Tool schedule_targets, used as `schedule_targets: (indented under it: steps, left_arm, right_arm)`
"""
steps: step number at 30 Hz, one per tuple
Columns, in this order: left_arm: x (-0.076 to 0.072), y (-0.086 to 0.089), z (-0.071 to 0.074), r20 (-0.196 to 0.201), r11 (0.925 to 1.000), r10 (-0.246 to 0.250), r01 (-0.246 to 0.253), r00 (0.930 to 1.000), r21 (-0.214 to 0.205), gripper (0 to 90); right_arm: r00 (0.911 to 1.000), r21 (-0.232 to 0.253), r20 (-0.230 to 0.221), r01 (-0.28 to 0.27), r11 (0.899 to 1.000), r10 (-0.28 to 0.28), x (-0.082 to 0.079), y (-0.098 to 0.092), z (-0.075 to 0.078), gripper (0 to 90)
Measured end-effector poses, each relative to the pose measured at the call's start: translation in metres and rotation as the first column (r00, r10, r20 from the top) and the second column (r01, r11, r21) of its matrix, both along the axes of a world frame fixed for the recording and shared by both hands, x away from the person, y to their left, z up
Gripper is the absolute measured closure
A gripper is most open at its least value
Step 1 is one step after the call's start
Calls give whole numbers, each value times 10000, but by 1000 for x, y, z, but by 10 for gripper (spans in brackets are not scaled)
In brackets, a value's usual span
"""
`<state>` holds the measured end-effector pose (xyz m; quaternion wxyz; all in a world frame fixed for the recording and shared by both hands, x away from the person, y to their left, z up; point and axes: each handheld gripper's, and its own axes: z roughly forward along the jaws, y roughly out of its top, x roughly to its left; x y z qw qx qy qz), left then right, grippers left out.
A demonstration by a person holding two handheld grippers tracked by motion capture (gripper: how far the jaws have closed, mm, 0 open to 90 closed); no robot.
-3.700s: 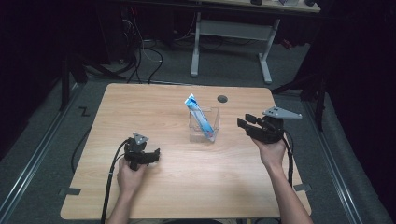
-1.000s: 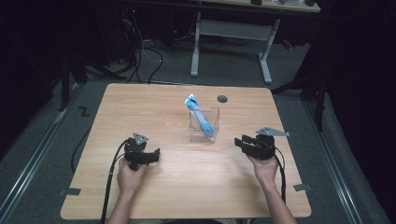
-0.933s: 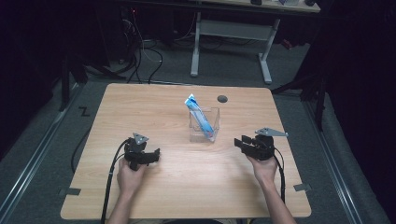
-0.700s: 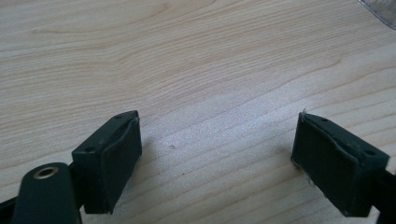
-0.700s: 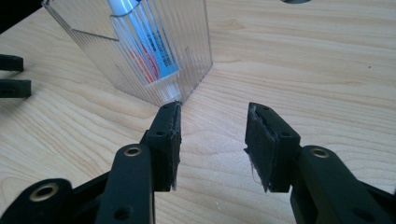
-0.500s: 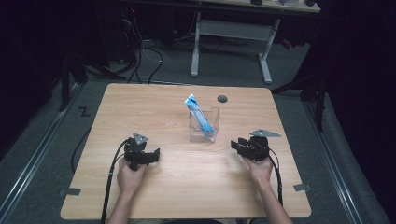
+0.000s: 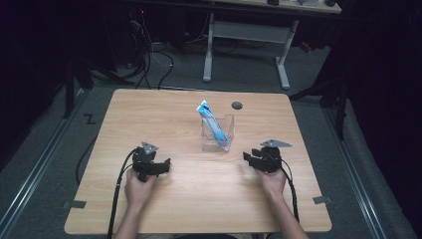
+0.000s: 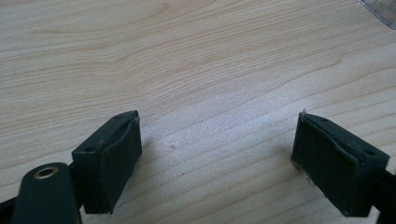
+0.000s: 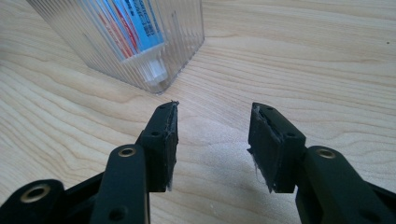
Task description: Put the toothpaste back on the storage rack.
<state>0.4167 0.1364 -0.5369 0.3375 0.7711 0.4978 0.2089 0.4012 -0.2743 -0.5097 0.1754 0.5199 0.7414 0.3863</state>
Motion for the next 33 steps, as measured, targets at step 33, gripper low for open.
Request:
schedule_targets:
  steps: [33]
  left_arm:
    - [0,0,0,-2,10000,-5,5,10000,8,160]
  right_arm:
    - [9995,-1632,208,-197,9864,234,3,23,-22,442]
